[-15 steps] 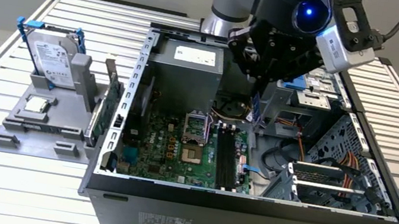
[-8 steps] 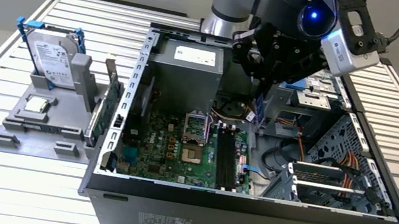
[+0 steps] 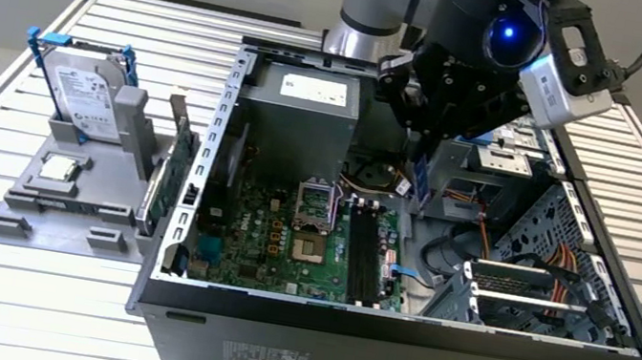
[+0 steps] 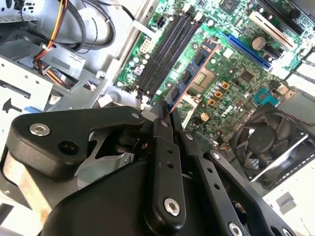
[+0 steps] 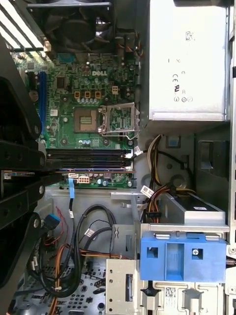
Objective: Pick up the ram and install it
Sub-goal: 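Insert the ram into the slot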
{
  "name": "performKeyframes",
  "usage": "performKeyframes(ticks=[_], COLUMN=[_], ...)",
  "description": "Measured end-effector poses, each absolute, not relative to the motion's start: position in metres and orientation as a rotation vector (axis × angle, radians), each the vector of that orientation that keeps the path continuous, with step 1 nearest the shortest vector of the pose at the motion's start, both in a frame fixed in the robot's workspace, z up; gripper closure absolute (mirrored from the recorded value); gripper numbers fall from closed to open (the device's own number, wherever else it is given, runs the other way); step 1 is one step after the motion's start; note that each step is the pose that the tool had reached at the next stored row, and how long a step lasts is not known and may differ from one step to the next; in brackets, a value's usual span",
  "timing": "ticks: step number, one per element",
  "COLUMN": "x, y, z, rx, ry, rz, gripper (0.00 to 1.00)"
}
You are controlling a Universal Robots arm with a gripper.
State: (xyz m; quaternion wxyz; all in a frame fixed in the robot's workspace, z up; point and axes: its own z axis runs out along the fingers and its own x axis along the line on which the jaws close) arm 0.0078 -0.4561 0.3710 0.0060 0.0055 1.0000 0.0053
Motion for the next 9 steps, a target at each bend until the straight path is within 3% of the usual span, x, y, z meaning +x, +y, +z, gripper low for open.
performKeyframes(ticks=[9], x=[0.0095], y=[-0.4561], z=[0.3649], rx=[0.017], ry=[3.13], rz=[0.017], gripper=[1.0])
